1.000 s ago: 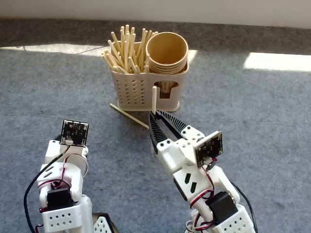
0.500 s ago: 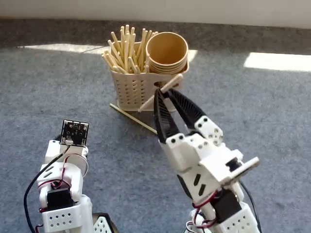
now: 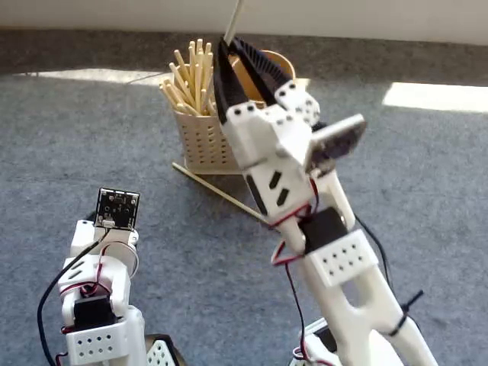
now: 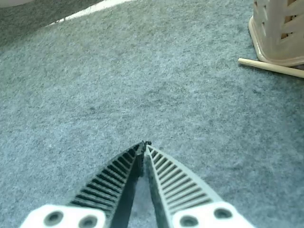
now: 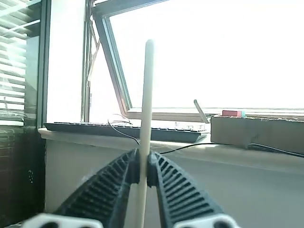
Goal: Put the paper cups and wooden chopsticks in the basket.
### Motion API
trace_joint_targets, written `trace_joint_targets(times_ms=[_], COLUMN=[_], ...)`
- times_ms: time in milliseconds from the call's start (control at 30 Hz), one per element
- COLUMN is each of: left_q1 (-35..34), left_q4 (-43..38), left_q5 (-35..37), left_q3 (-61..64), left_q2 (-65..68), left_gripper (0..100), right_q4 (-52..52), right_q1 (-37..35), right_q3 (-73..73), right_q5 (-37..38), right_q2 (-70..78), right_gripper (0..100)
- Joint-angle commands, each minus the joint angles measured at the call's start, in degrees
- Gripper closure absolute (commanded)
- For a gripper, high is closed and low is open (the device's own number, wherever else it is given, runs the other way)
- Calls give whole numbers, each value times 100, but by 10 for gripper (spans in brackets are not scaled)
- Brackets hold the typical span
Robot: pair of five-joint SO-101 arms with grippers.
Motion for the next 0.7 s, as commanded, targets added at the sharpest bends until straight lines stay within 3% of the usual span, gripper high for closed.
trace_joint_targets(times_ms=[0,467,667], left_q1=[-31,-48,-48], left_q4=[26,26,26], left_q5=[-26,-26,-26], left_q3=[110,110,110], left_q2=[-40,-40,-40], left_gripper=[995,995,995], right_q4=[-154,-110,-119], right_q1=[119,110,-242], right_q3=[-699,-646,40], right_q5=[0,26,1556], right_q2=[514,1508,1473], right_gripper=[992,992,985])
